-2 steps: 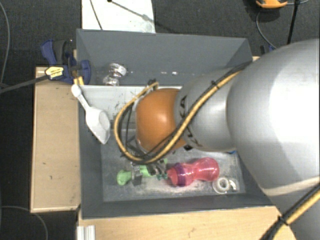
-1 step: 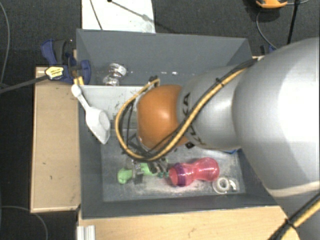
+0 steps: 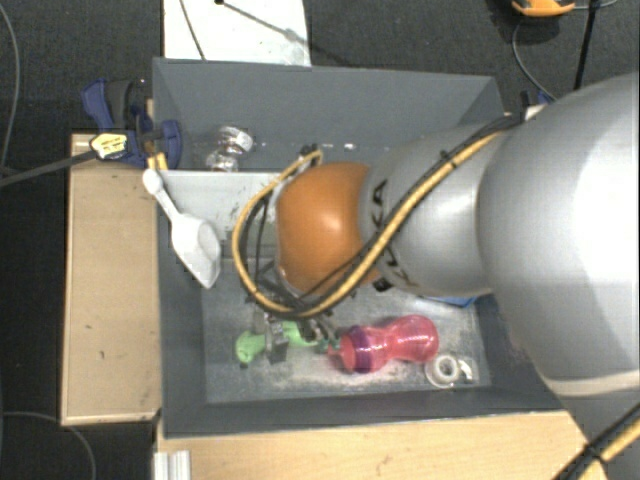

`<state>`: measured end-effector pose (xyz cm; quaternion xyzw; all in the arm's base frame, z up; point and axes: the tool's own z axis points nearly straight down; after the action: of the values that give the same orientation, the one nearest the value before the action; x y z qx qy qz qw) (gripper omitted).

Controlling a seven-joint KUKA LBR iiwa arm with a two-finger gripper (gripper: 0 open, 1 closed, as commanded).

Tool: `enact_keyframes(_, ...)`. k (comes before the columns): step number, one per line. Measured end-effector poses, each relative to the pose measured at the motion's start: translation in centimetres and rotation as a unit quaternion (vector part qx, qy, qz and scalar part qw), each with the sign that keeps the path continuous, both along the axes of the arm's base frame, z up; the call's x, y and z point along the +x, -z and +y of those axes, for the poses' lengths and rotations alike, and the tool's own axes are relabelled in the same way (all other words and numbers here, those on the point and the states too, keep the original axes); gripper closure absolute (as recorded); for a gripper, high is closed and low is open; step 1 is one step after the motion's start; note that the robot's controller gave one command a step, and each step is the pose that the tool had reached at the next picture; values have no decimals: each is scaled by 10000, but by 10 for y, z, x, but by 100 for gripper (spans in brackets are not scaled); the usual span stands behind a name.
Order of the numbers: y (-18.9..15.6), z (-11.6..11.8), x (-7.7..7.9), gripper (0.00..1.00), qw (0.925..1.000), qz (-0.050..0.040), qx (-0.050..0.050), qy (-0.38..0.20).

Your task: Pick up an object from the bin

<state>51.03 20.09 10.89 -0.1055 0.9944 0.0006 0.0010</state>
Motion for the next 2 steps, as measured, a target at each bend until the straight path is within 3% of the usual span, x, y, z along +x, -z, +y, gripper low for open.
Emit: enact_keyframes(2, -35, 0, -1, 100, 10000, 27, -12, 7)
